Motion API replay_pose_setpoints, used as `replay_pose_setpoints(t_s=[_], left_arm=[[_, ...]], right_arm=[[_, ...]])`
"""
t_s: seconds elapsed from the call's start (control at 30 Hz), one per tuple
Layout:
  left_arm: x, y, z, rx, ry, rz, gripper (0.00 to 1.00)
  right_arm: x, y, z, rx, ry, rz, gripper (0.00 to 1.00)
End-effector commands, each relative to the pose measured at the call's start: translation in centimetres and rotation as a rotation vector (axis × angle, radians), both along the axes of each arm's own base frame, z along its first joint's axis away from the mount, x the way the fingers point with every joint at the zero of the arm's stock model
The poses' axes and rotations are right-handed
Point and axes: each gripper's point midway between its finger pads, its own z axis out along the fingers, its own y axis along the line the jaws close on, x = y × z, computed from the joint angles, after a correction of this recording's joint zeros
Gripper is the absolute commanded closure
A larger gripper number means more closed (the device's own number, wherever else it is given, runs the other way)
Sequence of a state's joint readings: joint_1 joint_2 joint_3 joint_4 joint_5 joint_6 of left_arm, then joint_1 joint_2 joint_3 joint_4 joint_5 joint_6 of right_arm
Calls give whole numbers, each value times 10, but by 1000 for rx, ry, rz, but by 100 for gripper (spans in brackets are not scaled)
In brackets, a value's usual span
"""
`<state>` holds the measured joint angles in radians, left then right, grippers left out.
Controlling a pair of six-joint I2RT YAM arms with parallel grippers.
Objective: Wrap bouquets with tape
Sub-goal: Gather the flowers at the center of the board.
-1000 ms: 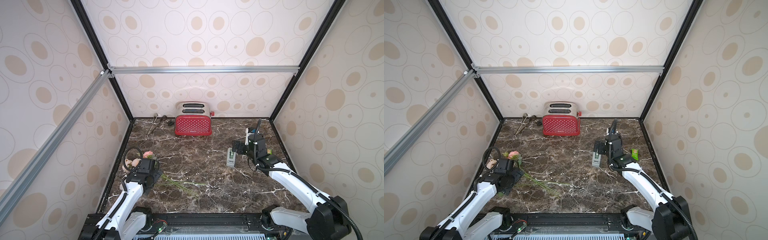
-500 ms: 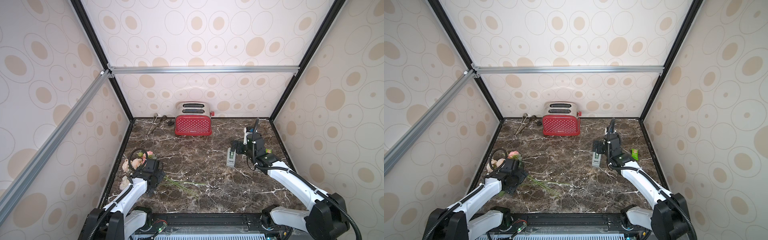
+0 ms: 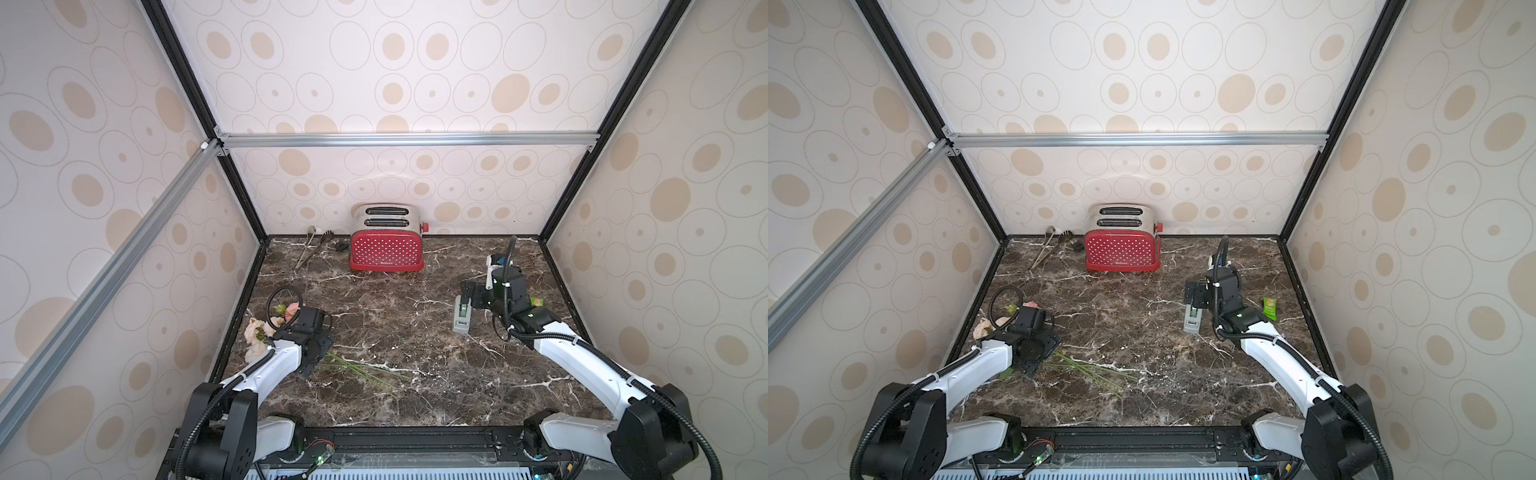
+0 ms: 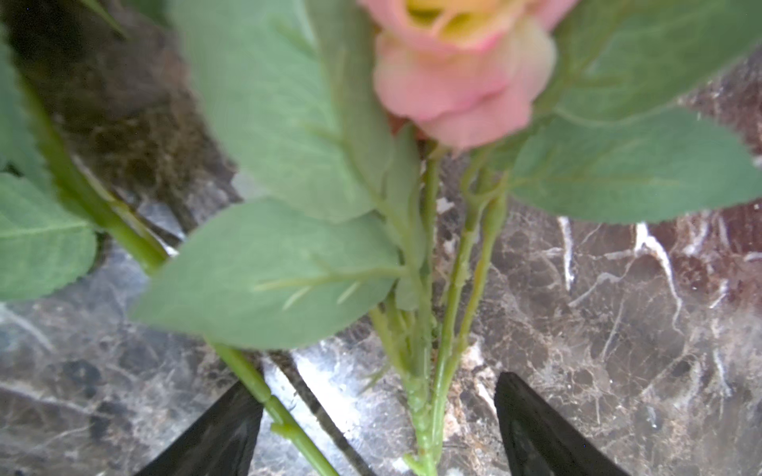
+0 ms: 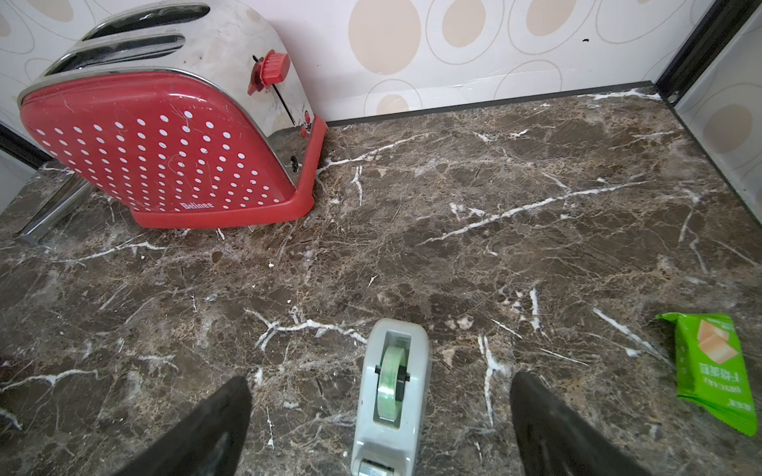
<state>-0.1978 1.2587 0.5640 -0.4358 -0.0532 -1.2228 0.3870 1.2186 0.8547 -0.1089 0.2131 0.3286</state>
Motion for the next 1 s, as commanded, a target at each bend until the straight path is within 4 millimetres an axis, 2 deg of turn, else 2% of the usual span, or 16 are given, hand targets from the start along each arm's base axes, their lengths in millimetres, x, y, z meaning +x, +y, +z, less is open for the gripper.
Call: replay_pose_setpoints(t_s=[0.0,0.07,0.27,0.37,0.47,0.57,0.67,0.8,0.97], left_arm=[[7,-4,-2,15,21,-27,13],[7,-5,-4,23,46,-34,20],[1,-6,-9,40,113,-45,28],[-1,-6,-10,43,125,-47,35],[-4,-7,-12,37,143,-52,36],[-9,-11,-12,26,161,-57,27],[-16,-19,-10,7,167,-55,22],[-23,-25,-14,-9,151,-38,24],[-15,-18,-22,46,142,-59,33]], right_arm=[[1,2,3,-1,-5,-4,0],[1,1,3,-3,-3,-6,0],[0,-1,2,-6,-3,-15,0],[-1,-2,0,-8,-2,-19,0],[-1,-2,-1,-8,0,-20,0],[-1,-2,-2,-8,2,-20,0],[0,-2,-3,-10,1,-22,0],[-1,-2,-3,-8,1,-23,0],[-2,-2,-3,-10,5,-20,0]])
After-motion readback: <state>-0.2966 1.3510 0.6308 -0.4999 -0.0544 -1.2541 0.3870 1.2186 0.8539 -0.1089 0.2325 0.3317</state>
